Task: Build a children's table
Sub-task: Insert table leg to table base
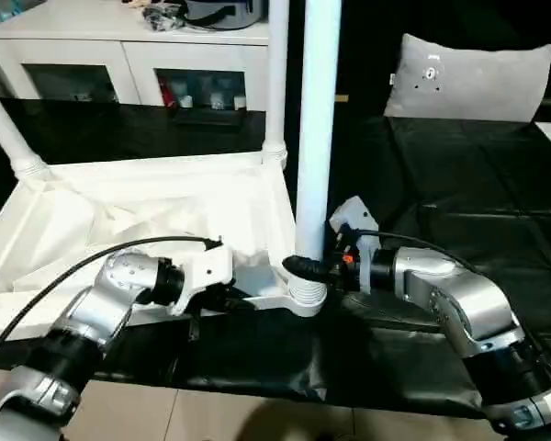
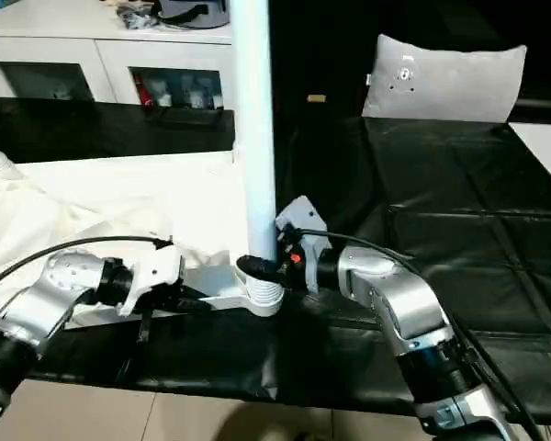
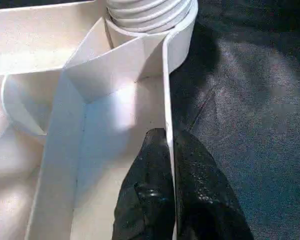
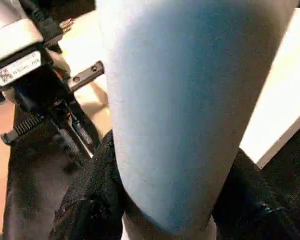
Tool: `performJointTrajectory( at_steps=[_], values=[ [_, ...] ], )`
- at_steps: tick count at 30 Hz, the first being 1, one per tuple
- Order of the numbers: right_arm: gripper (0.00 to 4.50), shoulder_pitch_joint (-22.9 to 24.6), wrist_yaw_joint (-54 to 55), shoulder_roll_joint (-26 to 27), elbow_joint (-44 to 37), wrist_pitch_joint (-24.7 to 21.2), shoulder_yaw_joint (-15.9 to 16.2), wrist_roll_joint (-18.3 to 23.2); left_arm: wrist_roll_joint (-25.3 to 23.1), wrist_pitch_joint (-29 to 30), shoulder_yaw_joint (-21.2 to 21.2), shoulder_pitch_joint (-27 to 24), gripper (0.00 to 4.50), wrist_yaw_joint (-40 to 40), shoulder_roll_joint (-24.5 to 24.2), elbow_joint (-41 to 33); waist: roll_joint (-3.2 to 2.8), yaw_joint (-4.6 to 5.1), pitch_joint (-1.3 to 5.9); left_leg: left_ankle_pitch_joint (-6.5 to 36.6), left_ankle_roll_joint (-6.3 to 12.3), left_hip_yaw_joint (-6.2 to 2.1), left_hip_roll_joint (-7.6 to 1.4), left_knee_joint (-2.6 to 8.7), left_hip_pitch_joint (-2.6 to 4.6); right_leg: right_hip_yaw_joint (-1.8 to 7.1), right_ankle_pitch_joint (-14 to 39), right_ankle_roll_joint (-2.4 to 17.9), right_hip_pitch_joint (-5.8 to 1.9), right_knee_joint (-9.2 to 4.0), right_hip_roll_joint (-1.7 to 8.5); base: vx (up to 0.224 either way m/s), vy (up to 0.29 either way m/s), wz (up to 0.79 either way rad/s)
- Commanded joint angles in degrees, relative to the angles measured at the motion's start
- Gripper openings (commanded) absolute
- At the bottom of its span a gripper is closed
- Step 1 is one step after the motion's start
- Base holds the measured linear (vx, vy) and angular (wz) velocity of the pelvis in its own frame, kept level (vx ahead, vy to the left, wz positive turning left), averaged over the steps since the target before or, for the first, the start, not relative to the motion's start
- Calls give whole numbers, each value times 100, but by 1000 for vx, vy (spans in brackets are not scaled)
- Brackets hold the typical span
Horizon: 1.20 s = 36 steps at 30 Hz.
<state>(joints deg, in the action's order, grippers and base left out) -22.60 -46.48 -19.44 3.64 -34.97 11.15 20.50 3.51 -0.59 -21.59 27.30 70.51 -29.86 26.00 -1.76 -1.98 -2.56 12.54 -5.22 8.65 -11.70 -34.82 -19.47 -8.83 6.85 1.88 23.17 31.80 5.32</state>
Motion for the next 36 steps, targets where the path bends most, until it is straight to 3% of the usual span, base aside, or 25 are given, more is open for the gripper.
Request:
performJointTrajectory(
  at_steps=[1, 2, 4, 5, 13, 14, 17, 24, 25, 26, 28, 29, 31, 33, 36],
  values=[
    [191, 158, 23, 44, 133, -27, -65, 123, 241, -147, 153, 107, 0, 67, 177, -101, 45, -8, 311, 1181, 218, 17, -78, 435, -42, 282, 3118, 112, -319, -486, 346, 0, 0, 0],
    [191, 230, 24, 65, 123, -20, -144, 192, 266, -126, 197, 104, 0, 41, 199, -81, 52, -16, 318, 1149, 228, 14, -81, 439, -41, 279, 3083, 131, -324, -476, 343, 0, 0, 0],
    [190, 447, 34, 118, 69, 57, -313, 329, 381, -38, 303, 65, 0, 18, 246, -71, -2, -32, 301, 1144, 247, 14, -85, 449, -38, 282, 3056, 146, -318, -482, 342, 0, 0, 0],
    [190, 702, -4, 146, 4, 226, -401, 383, 472, 28, 373, 25, 0, 4, 278, -79, 32, -36, 305, 1169, 253, 20, -87, 446, -31, 276, 3057, 147, -310, -492, 338, 0, 0, 0],
    [190, 1358, -125, 380, -134, 851, -571, 493, 415, 37, 416, -4, 0, -56, 343, -2, 4, -84, 300, 1171, 307, 16, -76, 469, -38, 259, 3135, 124, -322, -517, 341, 0, 0, 0],
    [190, 1471, -128, 381, -57, 1167, -504, 338, 347, 17, 419, -1, 0, -79, 354, 21, 3, -85, 301, 1192, 301, 11, -81, 476, -44, 255, 3131, 116, -324, -516, 339, 0, 0, 0],
    [190, 1517, -124, 231, 69, 1500, -232, -59, 286, -2, 405, -5, 0, -44, 331, 6, -5, -84, 295, 1251, 296, 3, -81, 488, -46, 246, 3149, 99, -330, -521, 336, 0, 0, 0],
    [190, 1346, -311, -211, 257, 1722, 493, -854, 124, -128, 301, -7, 0, 19, 202, -31, -8, -5, 241, 1662, 278, -10, -45, 481, 8, 179, 3655, -120, -312, -629, 316, 0, 0, 0],
    [190, 1306, -366, -237, 305, 1741, 552, -918, 91, -151, 284, -5, 0, 20, 190, -29, -13, 4, 243, 1690, 277, -12, -45, 478, 13, 178, 3663, -126, -311, -633, 315, 0, 0, 0],
    [190, 1257, -447, -256, 359, 1735, 615, -952, 60, -182, 261, -1, 0, 38, 174, -27, 20, 17, 238, 1742, 284, -17, -40, 473, 18, 164, 3730, -151, -305, -644, 320, 0, 0, 0],
    [190, 1176, -583, -295, 478, 1782, 740, -1005, 24, -235, 235, 15, 0, 59, 161, -11, 4, 43, 224, 1878, 271, -28, -44, 472, 42, 139, 3858, -192, -290, -681, 319, 0, 0, 0],
    [190, 1123, -640, -326, 552, 1812, 818, -1041, 0, -275, 213, 47, 0, 90, 161, 13, 35, 81, 212, 1990, 264, -40, -41, 466, 37, 104, 3930, -238, -299, -703, 309, 0, 0, 0],
    [190, 1038, -738, -369, 668, 1840, 937, -1109, -43, -349, 163, 145, 0, 146, 181, 93, 2, 100, 195, 2133, 251, -47, -41, 456, 84, 67, 4064, -286, -275, -753, 325, 0, 0, 0],
    [190, 974, -817, -374, 761, 1810, 1008, -1154, -81, -434, 108, 325, 0, 205, 250, 243, -38, 156, 183, 2401, 236, -75, -82, 477, 139, -4, 3974, -273, -313, -799, 330, 0, 0, 0],
    [190, 937, -921, -382, 803, 1697, 1062, -1162, -180, -591, 39, 619, 0, 222, 378, 523, -19, 184, 131, 2687, 207, -94, -90, 492, 195, -42, 4031, -282, -287, -836, 316, 0, 0, 0]
  ],
)
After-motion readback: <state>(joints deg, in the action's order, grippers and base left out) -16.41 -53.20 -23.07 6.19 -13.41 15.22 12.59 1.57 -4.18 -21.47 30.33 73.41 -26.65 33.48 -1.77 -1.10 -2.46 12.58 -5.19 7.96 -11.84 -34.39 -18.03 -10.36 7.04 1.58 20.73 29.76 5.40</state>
